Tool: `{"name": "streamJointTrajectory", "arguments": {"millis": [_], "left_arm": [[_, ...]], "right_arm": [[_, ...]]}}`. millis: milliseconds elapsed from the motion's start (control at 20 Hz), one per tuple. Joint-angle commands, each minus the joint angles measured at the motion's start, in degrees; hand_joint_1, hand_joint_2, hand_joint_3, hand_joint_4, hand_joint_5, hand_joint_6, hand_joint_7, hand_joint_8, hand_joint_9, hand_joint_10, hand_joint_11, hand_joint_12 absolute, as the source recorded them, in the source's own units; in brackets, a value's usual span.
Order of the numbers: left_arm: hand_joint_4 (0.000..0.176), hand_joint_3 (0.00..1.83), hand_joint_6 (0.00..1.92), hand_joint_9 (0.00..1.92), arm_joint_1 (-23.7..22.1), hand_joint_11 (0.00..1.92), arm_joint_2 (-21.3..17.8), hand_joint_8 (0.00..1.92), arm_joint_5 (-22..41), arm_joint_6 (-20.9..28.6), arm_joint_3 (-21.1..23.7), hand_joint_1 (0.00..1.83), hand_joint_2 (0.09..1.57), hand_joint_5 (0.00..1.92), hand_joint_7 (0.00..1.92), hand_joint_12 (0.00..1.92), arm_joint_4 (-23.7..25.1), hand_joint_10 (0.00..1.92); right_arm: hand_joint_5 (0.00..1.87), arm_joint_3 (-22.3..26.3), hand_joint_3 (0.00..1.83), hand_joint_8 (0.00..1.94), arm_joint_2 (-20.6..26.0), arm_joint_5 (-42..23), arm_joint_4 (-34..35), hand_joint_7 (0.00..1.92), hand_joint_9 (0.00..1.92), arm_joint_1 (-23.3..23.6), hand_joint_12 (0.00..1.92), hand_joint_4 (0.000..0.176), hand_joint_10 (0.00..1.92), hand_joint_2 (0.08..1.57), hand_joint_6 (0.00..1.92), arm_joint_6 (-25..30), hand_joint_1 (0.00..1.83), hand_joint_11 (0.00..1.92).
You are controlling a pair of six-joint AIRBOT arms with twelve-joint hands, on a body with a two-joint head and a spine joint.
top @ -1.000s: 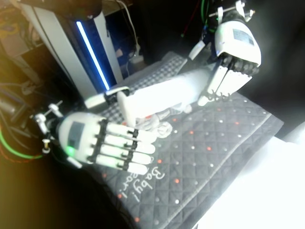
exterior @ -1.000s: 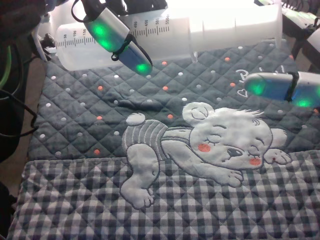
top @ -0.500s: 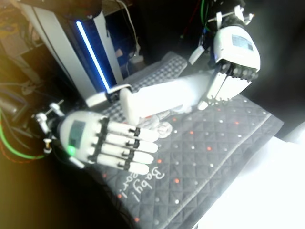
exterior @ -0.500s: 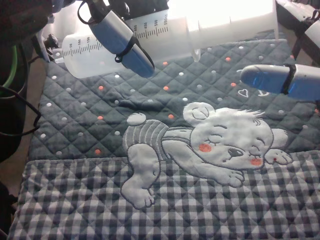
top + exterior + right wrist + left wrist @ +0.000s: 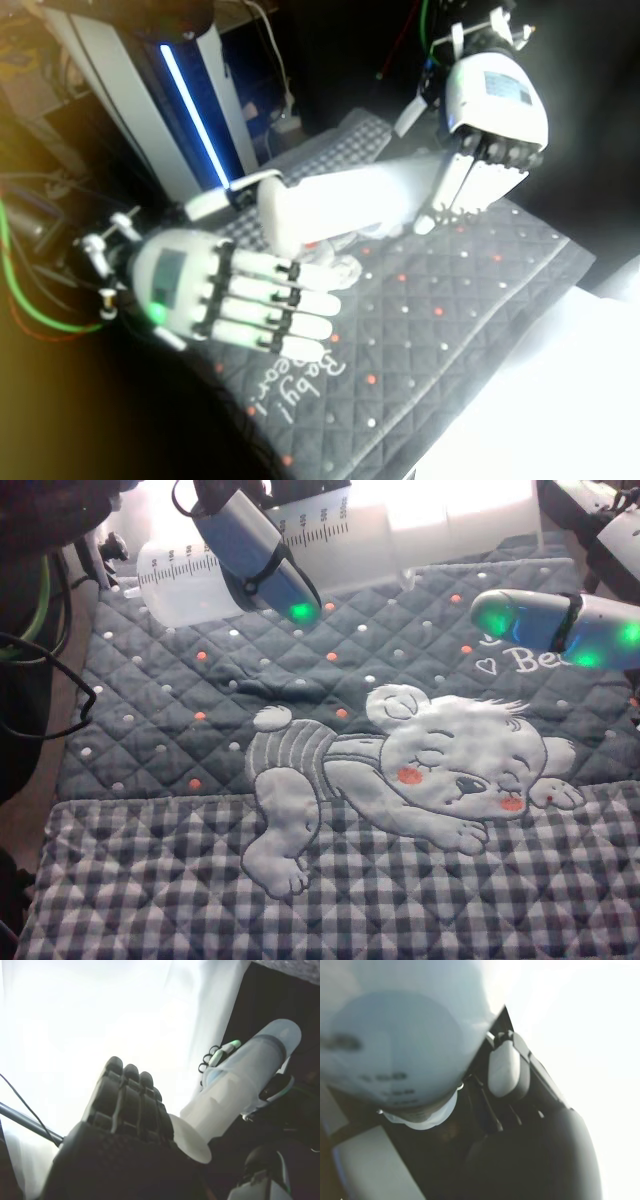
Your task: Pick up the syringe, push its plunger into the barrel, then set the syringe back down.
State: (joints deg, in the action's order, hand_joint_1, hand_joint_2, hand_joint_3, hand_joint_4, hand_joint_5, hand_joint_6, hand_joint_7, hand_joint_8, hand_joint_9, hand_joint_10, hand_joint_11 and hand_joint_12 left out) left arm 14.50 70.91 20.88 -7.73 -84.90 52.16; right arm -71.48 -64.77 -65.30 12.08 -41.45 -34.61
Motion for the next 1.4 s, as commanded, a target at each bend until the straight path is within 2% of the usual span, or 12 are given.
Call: {"name": "streamJointTrajectory", "arguments": {"millis": [0,200,250,300,450,550,650,750,850,950,1050,1350], "left_arm": [[0.000,0.83,1.92,1.51,-1.5,1.56,1.0,1.92,5.5,1.2,0.5,1.53,0.79,1.28,1.43,1.92,-2.5,1.92],[0.000,0.82,1.92,1.51,-2.1,1.57,1.5,1.92,5.2,1.5,0.6,1.51,0.80,1.23,1.42,1.92,-1.5,1.92],[0.000,0.69,1.92,1.48,-2.2,1.58,1.5,1.92,5.2,1.5,0.6,1.53,0.88,1.22,1.39,1.92,-1.3,1.92],[0.000,0.69,1.92,1.48,-2.3,1.58,1.7,1.92,5.1,1.6,0.6,1.53,0.88,1.22,1.39,1.92,-1.1,1.92],[0.000,0.22,1.92,1.45,-2.8,1.56,2.1,1.92,5.0,1.6,0.6,1.47,1.10,1.14,1.35,1.92,-0.9,1.92],[0.000,0.06,1.92,1.44,-3.1,1.55,2.5,1.92,4.9,1.6,0.5,1.47,1.14,1.14,1.33,1.92,-0.7,1.92],[0.000,0.01,1.92,1.35,-3.2,1.48,2.8,1.92,4.8,1.6,0.5,1.35,1.18,1.07,1.24,1.92,-0.6,1.92],[0.000,0.00,1.92,1.34,-3.3,1.48,2.8,1.92,4.7,1.6,0.4,1.36,1.17,1.07,1.24,1.92,-0.6,1.92],[0.000,0.00,1.92,1.34,-3.1,1.48,2.8,1.92,4.5,1.6,0.2,1.41,1.18,1.09,1.24,1.92,-0.5,1.92],[0.000,0.00,1.92,1.39,-2.8,1.51,2.6,1.92,4.2,1.6,-0.1,1.56,1.19,1.18,1.29,1.92,-0.5,1.92],[0.000,0.00,1.92,1.59,-2.6,1.61,2.1,1.92,3.8,1.7,-0.1,1.57,1.18,1.36,1.52,1.92,-0.3,1.92],[0.000,0.00,1.92,1.54,-1.9,1.59,-0.5,1.92,2.6,1.8,0.5,1.58,1.17,1.28,1.45,1.92,0.0,1.92]], "right_arm": [[0.03,0.2,0.00,0.00,-0.5,-6.7,-4.0,0.12,0.08,1.1,0.02,0.000,0.00,0.78,0.00,0.3,0.15,0.06],[0.04,0.0,0.00,0.01,-1.2,-6.3,-4.5,0.14,0.10,1.9,0.04,0.000,0.01,0.78,0.00,0.3,0.14,0.10],[0.05,-0.1,0.01,0.01,-1.3,-6.2,-4.6,0.14,0.10,2.1,0.04,0.000,0.00,0.82,0.00,0.3,0.12,0.10],[0.05,-0.2,0.01,0.01,-1.6,-6.1,-4.7,0.14,0.10,2.3,0.04,0.000,0.00,0.82,0.00,0.3,0.12,0.10],[0.04,-0.6,0.01,0.00,-2.3,-5.7,-4.9,0.12,0.07,2.9,0.03,0.000,0.00,0.83,0.00,0.3,0.13,0.08],[0.04,-0.9,0.02,0.00,-2.8,-5.4,-4.9,0.11,0.07,3.2,0.04,0.000,0.00,0.85,0.00,0.3,0.11,0.09],[0.05,-1.2,0.00,0.00,-3.1,-5.4,-4.9,0.11,0.07,3.4,0.04,0.000,0.00,0.83,0.00,0.3,0.08,0.08],[0.04,-1.2,0.00,0.00,-3.2,-5.3,-4.9,0.11,0.05,3.4,0.02,0.000,0.00,0.83,0.00,0.3,0.07,0.05],[0.04,-1.2,0.01,0.00,-3.0,-5.3,-4.8,0.11,0.06,3.4,0.03,0.000,0.01,0.85,0.00,0.3,0.04,0.07],[0.05,-1.2,0.01,0.01,-2.7,-5.3,-4.9,0.12,0.08,3.4,0.04,0.000,0.01,0.85,0.01,0.3,0.02,0.10],[0.02,-1.1,0.00,0.00,-1.7,-5.3,-4.9,0.11,0.07,3.4,0.03,0.000,0.00,0.85,0.00,0.3,0.02,0.06],[0.00,-0.7,0.00,0.00,2.6,-5.3,-4.7,0.07,0.03,3.4,0.00,0.000,0.00,0.84,0.00,0.3,0.08,0.01]]}}
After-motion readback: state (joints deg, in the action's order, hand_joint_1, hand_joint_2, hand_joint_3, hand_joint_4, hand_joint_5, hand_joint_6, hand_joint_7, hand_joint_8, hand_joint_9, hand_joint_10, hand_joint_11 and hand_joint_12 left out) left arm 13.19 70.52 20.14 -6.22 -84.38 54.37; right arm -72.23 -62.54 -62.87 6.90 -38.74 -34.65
